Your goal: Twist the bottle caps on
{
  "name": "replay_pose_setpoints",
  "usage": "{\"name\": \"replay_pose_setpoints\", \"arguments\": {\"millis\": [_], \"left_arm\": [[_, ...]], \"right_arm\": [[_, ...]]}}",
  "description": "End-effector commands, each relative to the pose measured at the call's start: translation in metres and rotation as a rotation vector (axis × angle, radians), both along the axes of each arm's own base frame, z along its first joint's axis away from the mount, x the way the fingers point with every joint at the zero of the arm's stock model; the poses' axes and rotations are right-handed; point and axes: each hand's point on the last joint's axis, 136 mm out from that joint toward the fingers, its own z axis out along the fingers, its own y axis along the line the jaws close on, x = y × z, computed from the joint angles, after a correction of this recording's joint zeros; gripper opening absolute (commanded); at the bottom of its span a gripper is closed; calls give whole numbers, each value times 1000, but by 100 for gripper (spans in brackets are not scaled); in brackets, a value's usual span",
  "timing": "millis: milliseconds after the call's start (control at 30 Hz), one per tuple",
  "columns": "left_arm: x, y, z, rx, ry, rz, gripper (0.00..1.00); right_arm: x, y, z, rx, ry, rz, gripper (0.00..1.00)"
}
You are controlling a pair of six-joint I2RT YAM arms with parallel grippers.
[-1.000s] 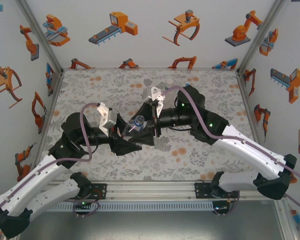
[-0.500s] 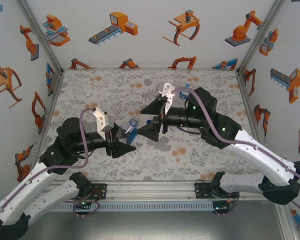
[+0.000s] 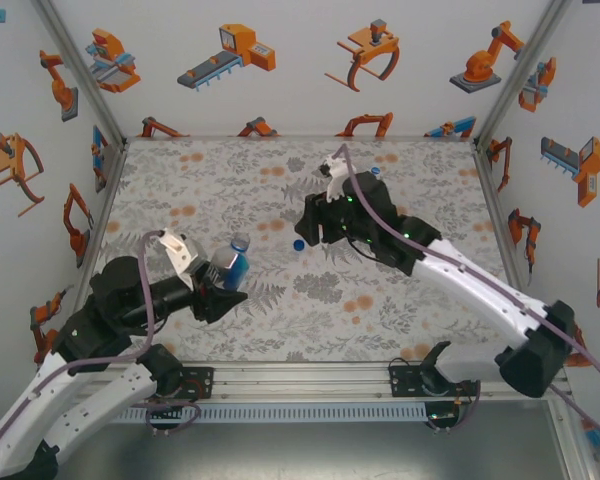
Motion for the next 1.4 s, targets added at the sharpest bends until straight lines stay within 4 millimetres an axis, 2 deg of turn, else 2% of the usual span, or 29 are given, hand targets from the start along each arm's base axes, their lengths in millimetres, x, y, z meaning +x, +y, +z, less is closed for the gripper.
{"name": "replay_pose_setpoints", "arguments": {"millis": [0, 167, 367, 567, 833, 1033, 1367], "left_arm": [[3, 13, -9, 12, 10, 66, 0], [0, 21, -11, -3, 9, 94, 0], [-2, 25, -14, -7, 20, 105, 0], [-3, 27, -13, -10, 25, 108, 0], [-6, 33, -12, -18, 19, 124, 0], [-6, 36, -12, -20, 14, 137, 0], [-7, 37, -11, -24, 13, 138, 0]], "right_arm": [[20, -6, -43, -121, 111, -124, 53], [43, 4, -100, -250, 272, -200, 52], [65, 20, -144, -300, 368, -192, 55], [90, 30, -171, -301, 397, -205, 52], [107, 35, -208, -348, 440, -231, 51], [107, 30, -226, -392, 477, -249, 47], [100, 23, -242, -427, 509, -254, 38]]}}
